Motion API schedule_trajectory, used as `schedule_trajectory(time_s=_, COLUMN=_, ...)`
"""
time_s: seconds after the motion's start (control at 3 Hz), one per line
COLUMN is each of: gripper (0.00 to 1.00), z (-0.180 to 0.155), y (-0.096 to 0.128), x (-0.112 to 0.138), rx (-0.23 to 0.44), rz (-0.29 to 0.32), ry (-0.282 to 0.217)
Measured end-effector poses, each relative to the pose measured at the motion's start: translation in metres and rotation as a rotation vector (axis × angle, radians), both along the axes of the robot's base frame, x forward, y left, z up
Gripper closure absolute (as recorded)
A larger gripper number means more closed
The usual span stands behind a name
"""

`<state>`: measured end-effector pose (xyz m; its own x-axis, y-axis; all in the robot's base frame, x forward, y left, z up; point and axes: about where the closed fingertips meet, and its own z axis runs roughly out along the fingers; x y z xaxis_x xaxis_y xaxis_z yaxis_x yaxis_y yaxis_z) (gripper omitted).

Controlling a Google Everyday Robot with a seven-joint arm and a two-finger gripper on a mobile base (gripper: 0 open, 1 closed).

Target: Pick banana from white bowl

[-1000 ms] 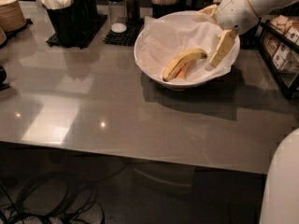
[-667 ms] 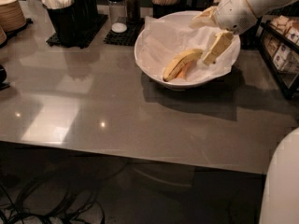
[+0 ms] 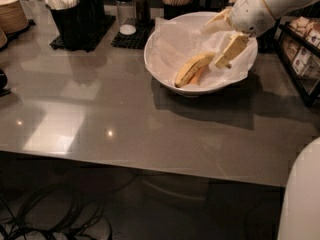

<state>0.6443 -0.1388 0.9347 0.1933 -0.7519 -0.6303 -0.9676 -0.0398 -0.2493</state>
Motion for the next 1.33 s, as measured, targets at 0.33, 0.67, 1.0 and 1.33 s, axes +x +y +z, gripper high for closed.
schedule_trajectory(time_s=0.33, gripper=0.29, z=-0.01, y=0.003, x=0.01, rx=0.012, rz=-0.01, ry=0.004)
schedule_trajectory(time_s=0.67, gripper=0.28, z=-0.025, y=0.003, x=0.016, rx=0.028, rz=-0.021, ry=0.03)
schedule_trajectory(time_s=1.0, gripper=0.26, z=-0.037, y=0.005, x=0.023, rx=0.038, rz=-0.024, ry=0.051)
schedule_trajectory(time_s=1.33, gripper=0.25, z=-0.048, y=0.01, x=0.029, rx=0.027, rz=-0.009, ry=0.067)
